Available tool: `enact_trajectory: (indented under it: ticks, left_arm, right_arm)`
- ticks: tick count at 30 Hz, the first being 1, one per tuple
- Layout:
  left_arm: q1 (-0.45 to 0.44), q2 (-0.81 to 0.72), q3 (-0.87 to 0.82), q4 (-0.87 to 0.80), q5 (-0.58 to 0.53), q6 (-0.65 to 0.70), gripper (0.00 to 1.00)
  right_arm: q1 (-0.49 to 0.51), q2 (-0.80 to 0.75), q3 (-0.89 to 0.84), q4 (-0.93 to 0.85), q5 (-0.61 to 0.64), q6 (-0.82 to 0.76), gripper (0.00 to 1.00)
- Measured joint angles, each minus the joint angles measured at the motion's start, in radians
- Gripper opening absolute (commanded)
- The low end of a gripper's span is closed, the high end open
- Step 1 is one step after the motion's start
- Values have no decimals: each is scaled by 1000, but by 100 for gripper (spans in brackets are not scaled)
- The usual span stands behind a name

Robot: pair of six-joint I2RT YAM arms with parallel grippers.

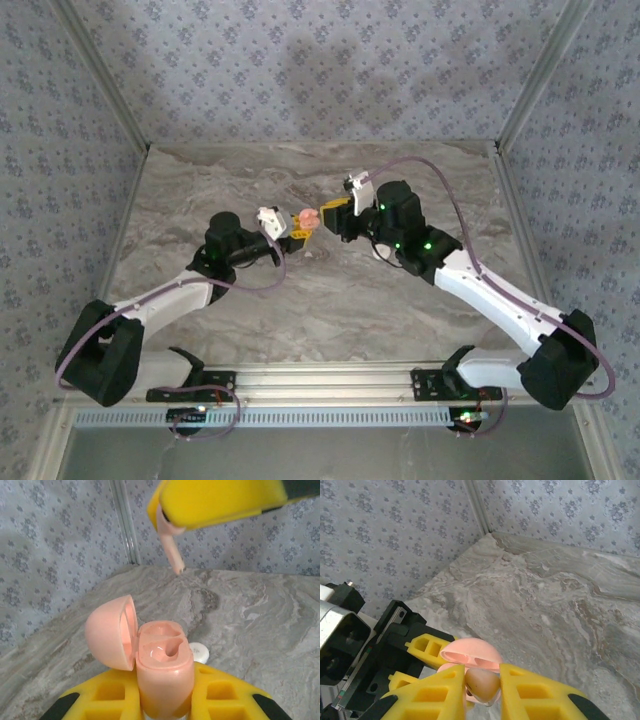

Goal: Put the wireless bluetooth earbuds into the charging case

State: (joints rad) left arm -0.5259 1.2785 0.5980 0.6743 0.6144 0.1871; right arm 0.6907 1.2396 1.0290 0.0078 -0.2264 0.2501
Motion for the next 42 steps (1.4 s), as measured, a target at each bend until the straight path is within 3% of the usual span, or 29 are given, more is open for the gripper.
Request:
enact_trajectory:
  ticks: [13, 33, 42]
  left_arm:
    - [0, 14, 2, 89, 6, -63, 11]
    - [0, 22, 4, 138, 6, -110, 11]
    - [0, 21, 12, 135, 6, -110, 12]
  right_arm:
    - [9, 35, -21, 133, -39, 4, 21]
    - [1, 55, -30, 147, -106, 5, 22]
    - [-11, 60, -28, 131, -130, 16, 39]
